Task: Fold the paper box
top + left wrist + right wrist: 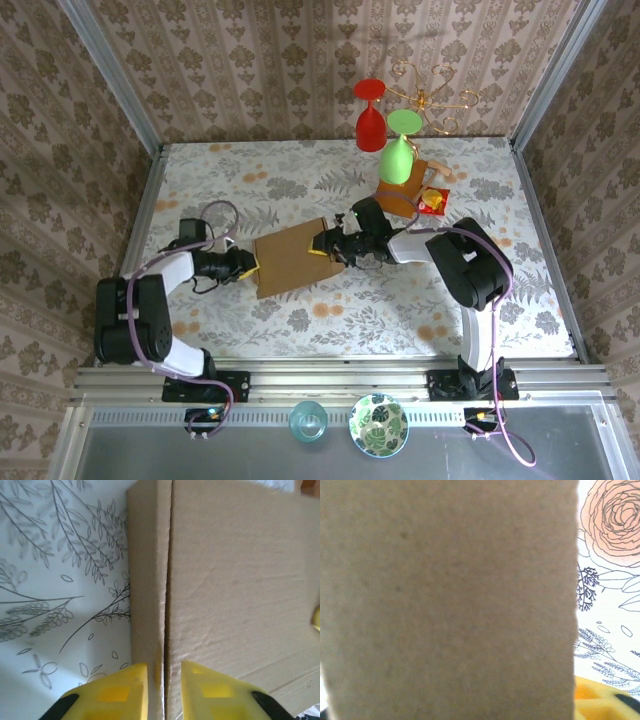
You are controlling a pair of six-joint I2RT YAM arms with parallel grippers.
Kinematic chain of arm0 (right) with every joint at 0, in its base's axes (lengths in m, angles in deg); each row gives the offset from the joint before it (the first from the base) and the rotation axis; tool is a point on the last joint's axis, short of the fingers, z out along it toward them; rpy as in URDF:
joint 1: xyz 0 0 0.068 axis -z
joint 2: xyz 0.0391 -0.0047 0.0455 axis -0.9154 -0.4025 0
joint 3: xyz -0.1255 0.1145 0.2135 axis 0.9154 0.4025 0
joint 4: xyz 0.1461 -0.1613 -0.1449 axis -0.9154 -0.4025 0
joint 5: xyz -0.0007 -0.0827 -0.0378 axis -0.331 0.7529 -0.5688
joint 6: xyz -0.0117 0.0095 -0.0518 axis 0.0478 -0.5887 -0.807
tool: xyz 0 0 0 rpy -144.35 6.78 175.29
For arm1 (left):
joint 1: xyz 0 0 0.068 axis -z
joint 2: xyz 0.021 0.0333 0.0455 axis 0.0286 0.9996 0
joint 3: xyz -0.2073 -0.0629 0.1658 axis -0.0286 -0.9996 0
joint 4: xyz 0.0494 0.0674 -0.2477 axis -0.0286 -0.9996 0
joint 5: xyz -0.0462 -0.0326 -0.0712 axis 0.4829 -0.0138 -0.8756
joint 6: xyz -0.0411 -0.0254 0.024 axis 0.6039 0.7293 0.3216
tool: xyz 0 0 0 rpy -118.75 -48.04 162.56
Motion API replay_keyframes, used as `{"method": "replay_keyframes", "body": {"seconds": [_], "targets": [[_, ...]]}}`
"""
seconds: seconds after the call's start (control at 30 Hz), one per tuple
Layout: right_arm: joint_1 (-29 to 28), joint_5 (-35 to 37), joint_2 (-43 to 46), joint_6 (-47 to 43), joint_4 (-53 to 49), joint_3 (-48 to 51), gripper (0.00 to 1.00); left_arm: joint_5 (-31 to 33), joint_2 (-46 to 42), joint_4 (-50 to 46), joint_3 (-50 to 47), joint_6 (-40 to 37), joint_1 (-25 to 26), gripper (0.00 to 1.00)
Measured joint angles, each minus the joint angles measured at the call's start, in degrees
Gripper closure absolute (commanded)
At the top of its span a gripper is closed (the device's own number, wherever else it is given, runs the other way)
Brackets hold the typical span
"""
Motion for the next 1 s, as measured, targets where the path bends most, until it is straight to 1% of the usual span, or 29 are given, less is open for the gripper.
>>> {"method": "replay_keyframes", "body": {"seconds": [0.07,0.13,0.17,0.27,0.33,0.37,0.4,0.47,0.53,0.6,0.63,0.7,0.73,0.83,0.9,1.0], "targets": [[0.0,0.3,1.2,4.0,0.5,0.3,0.61,1.7,-5.2,1.2,0.0,2.3,-0.3,0.57],[-0.1,1.8,3.3,8.7,0.2,0.9,0.61,3.3,-9.7,2.8,0.7,5.0,-0.6,0.51],[-0.1,2.5,4.3,10.6,-0.2,1.2,0.62,4.2,-10.8,3.1,1.6,6.5,-0.6,0.49],[-0.1,4.8,7.9,17.5,-3.2,2.0,0.63,6.4,-11.1,6.4,3.2,12.0,-0.6,0.5],[-0.1,6.1,10.4,22.2,-6.9,2.2,0.65,8.5,-11.1,7.0,3.3,16.7,-0.5,0.5],[0.0,6.3,11.3,24.0,-8.4,2.2,0.66,10.0,-11.1,6.3,3.6,18.4,-0.2,0.5],[0.1,6.4,12.3,26.4,-10.2,2.2,0.68,12.1,-11.1,4.7,4.4,20.4,0.4,0.47],[0.3,6.5,14.1,31.0,-13.2,2.7,0.69,16.4,-11.1,0.2,7.3,23.3,2.1,0.47],[0.7,6.2,15.5,36.4,-13.4,4.4,0.69,19.9,-11.7,-2.7,10.0,25.5,3.8,0.45],[1.2,5.2,15.9,41.0,-13.0,5.2,0.67,21.6,-13.1,-3.9,11.3,26.3,4.8,0.44],[1.6,4.6,15.9,42.9,-13.0,5.2,0.67,21.8,-13.9,-4.0,11.5,26.1,5.0,0.46],[2.5,3.0,15.9,45.7,-13.2,5.2,0.66,21.6,-15.1,-4.0,11.5,23.3,5.3,0.49],[3.1,1.9,15.9,46.8,-13.7,5.1,0.66,21.3,-15.6,-3.8,11.5,20.7,5.7,0.51],[5.5,-1.4,15.9,47.2,-17.2,4.3,0.65,19.4,-16.9,-3.2,11.5,10.5,8.3,0.54],[7.5,-3.2,16.0,46.2,-20.7,3.5,0.65,16.2,-18.1,-2.4,11.4,3.0,9.8,0.52],[10.6,-6.0,16.2,44.0,-24.9,3.3,0.66,11.0,-20.5,-0.8,10.1,-8.6,10.7,0.45]]}}
